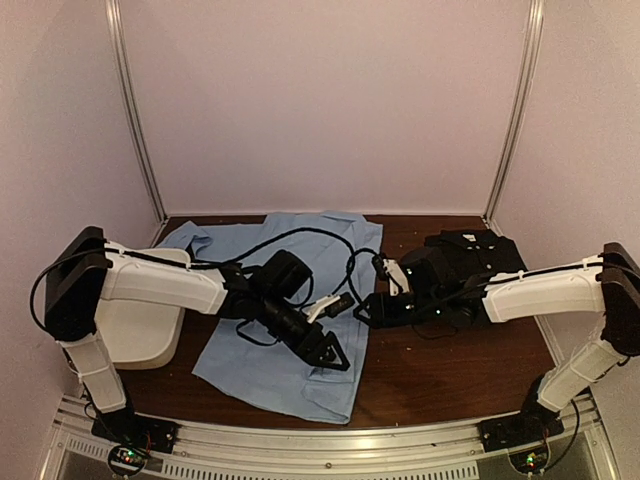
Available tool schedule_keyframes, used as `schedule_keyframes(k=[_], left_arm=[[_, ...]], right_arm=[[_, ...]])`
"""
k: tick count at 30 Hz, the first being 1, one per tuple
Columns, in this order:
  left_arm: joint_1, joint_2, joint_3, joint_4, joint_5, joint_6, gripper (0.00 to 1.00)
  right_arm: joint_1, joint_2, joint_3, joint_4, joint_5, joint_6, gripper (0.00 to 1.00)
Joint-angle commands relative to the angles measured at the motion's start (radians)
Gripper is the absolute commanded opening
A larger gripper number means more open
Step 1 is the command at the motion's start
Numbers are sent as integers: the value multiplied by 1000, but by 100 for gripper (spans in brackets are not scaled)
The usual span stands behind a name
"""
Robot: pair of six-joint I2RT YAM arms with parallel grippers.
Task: Fold and stack the long sleeve shirts
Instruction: Place the sleeve of the 1/3-folded shirt, then rotate the 1/3-folded shirt at the center of the board.
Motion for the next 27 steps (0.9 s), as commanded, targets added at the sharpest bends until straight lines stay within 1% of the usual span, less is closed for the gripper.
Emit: schedule_keyframes(k=[1, 4, 8, 10, 11, 14, 15, 18, 22, 24, 25, 27], left_arm=[[-10, -75, 51, 2, 14, -5, 76], [-10, -109, 70, 2, -2, -18, 77], [12, -134, 86, -20, -147, -66, 77], [55, -133, 72, -34, -212, -113, 75], [90, -131, 55, -34, -221, -136, 75], [193, -122, -5, 2, -209, -173, 73], [206, -120, -22, 17, -198, -174, 72], [252, -92, -27, 4, -226, -149, 69], [312, -58, -63, -1, -286, -152, 63], [340, -43, -87, -24, -358, -164, 61], [355, -39, -101, -26, -378, -171, 58], [367, -42, -135, -21, -415, -184, 56]], right_arm=[[-5, 4, -6, -10, 36, 14, 46], [-7, 12, -1, -5, 37, 20, 46], [-15, 35, 19, -12, 47, 25, 46], [-28, 51, 37, -15, 42, 28, 46], [-40, 60, 45, -10, 31, 29, 46], [-93, 85, 68, 39, -30, 37, 45], [-111, 97, 77, 55, -51, 42, 45], [-153, 158, 128, 92, -125, 53, 41], [-160, 270, 228, 105, -191, 52, 36], [-160, 329, 277, 118, -227, 60, 33], [-161, 355, 300, 123, -239, 64, 32], [-161, 412, 338, 135, -259, 71, 32]])
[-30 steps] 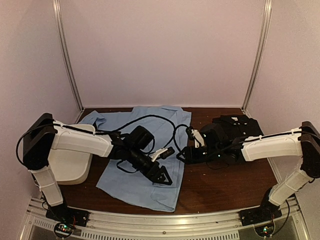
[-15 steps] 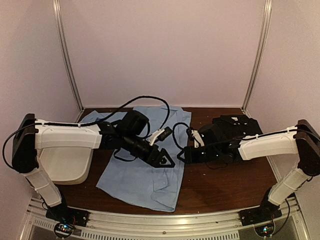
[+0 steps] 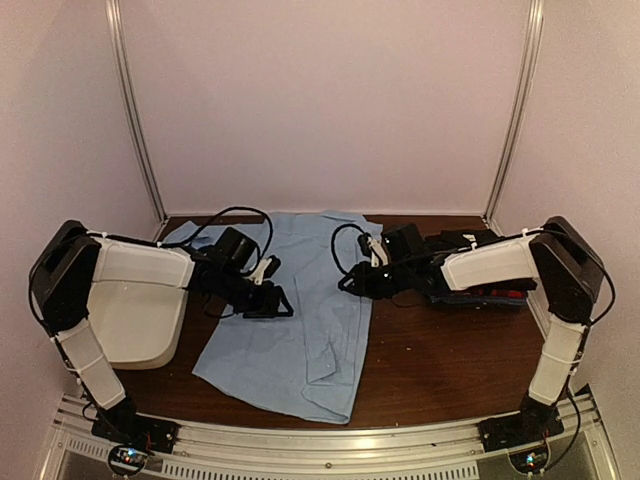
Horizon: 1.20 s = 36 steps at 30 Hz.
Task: Fold and stack the long sleeve shirts
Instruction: Rotate the 1/3-folded shirt at the center of the board, then pick up the sleeve from the center of the board.
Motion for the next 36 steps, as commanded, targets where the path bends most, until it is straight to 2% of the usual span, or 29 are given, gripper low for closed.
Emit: schedule_keyframes(k=[1, 9, 16, 26, 30, 36], left_arm=[[41, 13, -68, 14, -122, -27, 56], [21, 14, -150, 50, -109, -87, 54], [-65, 35, -118, 26, -133, -181, 54], [-197, 62, -16, -41, -205, -305, 54], [-199, 21, 10, -64, -250, -319, 54], [-152, -30, 170, -207, -377, -233, 56]], right_arm=[[3, 101, 86, 50, -89, 22, 31], [-35, 240, 140, 46, -111, 10, 30], [-143, 275, 95, 38, -131, -34, 29], [-246, 185, 3, -33, -97, -142, 31], [-242, 120, -41, -43, -98, -160, 32], [-228, -13, -42, -109, -52, -202, 36]])
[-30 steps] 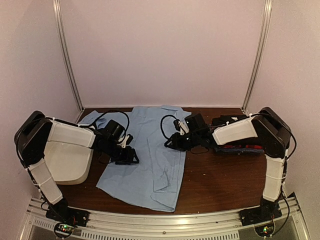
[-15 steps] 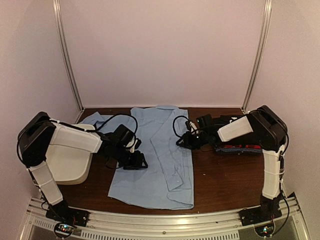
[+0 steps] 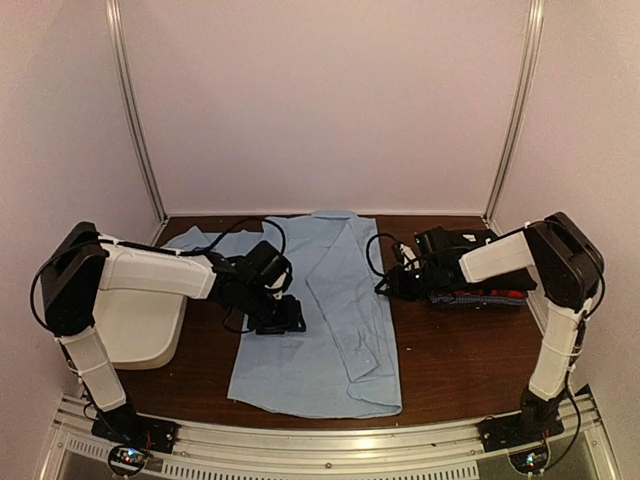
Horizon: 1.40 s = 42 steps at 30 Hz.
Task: Fold and stack the long sleeve shirts
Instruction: Pick up the sleeve from the center of the board.
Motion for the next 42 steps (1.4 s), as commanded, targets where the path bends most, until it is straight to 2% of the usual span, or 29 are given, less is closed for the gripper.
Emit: schedule_keyframes(k=[1, 4, 10, 21, 29, 36, 42], left_arm=[[63, -78, 120, -89, -119, 68, 56], [160, -86, 167, -118, -129, 120, 56], [330, -48, 315, -167, -256, 220, 56], [582, 176, 550, -168, -372, 262, 57], [693, 427, 801, -233, -417, 303, 58], [749, 601, 988, -303, -399, 315, 67], [775, 682, 1024, -307, -302, 307, 74]], right_arm=[[13, -121, 5, -73, 61, -55, 37], [17, -185, 6, -94, 72, -61, 40], [30, -289, 1, -121, 90, -63, 47], [49, -395, -22, -161, 101, -52, 54], [59, -472, -69, -176, 105, -45, 60], [71, -516, -79, -192, 108, -42, 62], [81, -533, -87, -201, 115, -37, 63]])
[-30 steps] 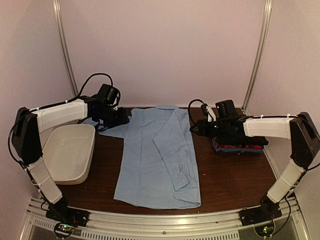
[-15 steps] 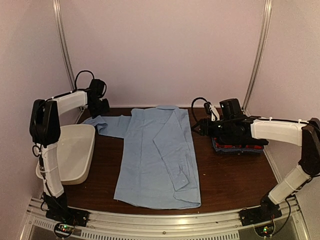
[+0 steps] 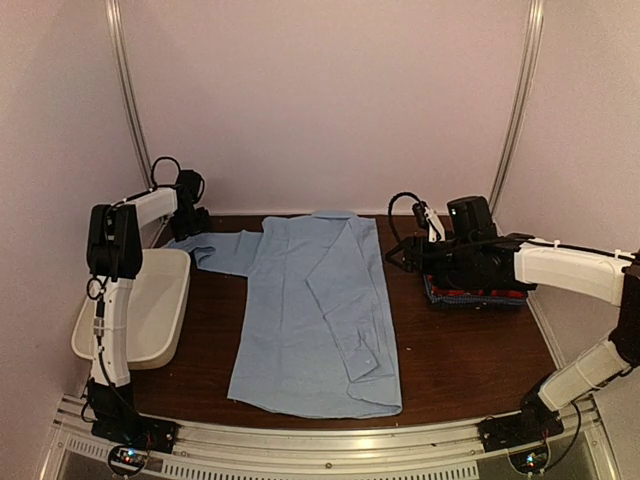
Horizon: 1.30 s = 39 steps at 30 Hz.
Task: Fold and stack the long sleeve shirts
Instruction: Pick up the sleeve from the center of the board.
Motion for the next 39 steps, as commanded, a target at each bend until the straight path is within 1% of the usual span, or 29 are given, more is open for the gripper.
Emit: schedule_keyframes(k=[1, 4, 5, 6, 8, 11, 12, 13, 14, 18, 26, 32, 39], left_arm=[[19, 57, 43, -21, 76, 6, 75], [22, 79, 45, -19, 83, 7, 75], [23, 86, 45, -19, 87, 7, 74], [23, 90, 46, -18, 89, 8, 71], [22, 96, 45, -16, 96, 9, 61], [22, 87, 47, -6, 105, 14, 39], [23, 81, 48, -1, 109, 19, 30], [22, 74, 49, 2, 112, 22, 24], [23, 65, 50, 7, 114, 24, 21], [20, 22, 57, 27, 132, 58, 12], [-17, -107, 44, 63, 142, 105, 2], [-101, -195, 25, 76, 129, 154, 1], [-239, -263, -42, 76, 122, 174, 1]], right_arm=[[12, -29, -14, -13, 24, 5, 63], [18, -31, -19, -15, 24, 5, 63], [20, -31, -21, -15, 26, 6, 63], [23, -32, -23, -13, 27, 7, 63], [26, -35, -26, -13, 30, 11, 63], [31, -39, -31, -12, 36, 15, 63], [32, -40, -34, -10, 37, 16, 63], [34, -42, -36, -9, 37, 17, 63], [34, -42, -38, -10, 39, 17, 63], [36, -38, -45, -3, 39, 20, 63], [49, -20, -37, 14, 41, 24, 62], [53, -10, -40, 19, 51, 23, 62], [53, -15, -59, 36, 70, 25, 62]])
